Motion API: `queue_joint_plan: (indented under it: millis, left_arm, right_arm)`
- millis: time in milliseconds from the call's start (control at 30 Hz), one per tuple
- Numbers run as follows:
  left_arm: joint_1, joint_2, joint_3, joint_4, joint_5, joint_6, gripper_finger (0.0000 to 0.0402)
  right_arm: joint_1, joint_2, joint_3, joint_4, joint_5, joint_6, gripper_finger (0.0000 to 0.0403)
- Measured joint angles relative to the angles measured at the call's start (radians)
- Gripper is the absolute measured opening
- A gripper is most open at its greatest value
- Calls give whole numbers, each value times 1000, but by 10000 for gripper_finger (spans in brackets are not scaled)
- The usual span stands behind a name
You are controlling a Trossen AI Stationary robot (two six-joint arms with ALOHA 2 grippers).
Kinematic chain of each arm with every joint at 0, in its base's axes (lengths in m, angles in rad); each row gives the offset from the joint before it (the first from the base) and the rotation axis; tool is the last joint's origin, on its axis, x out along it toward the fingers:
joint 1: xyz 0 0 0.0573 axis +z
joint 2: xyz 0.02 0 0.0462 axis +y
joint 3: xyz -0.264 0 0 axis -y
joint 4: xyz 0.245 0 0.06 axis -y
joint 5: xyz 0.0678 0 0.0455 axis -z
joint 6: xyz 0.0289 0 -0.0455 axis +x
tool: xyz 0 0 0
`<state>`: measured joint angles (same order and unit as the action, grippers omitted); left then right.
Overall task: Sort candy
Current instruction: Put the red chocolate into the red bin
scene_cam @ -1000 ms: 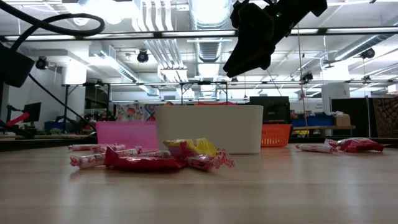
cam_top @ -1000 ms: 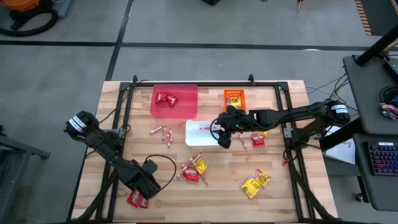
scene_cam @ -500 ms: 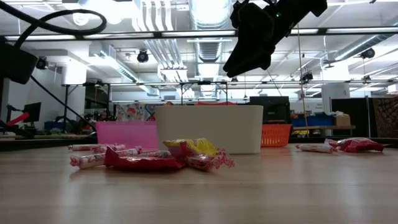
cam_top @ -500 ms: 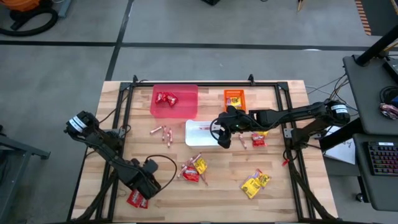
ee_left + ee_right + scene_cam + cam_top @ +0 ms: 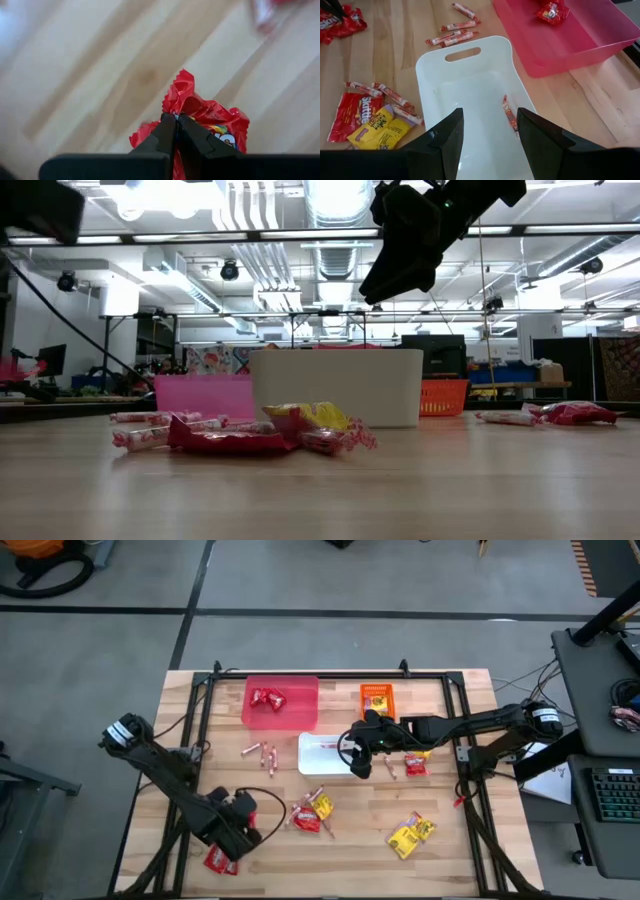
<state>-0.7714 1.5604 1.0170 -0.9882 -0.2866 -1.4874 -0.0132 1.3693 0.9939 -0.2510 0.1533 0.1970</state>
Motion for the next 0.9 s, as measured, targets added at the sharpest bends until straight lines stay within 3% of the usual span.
queue_joint_plan:
  millis: [233,467,667,900]
  left_arm:
    - [120,-121,1,-2,-237,192,0]
    - [373,-236,1,26,-382,608,0]
    - [664,-303,1,192,-369,1088,0]
    - [1047,-293,-12,492,-82,1559,0]
  right_arm:
    - [0,0,0,-6,-5,-33,176]
    - [0,-55,0,-59,-5,-36,176]
    - [0,-108,0,-90,-5,-16,176]
    - [29,-113,0,-107,-4,21,176]
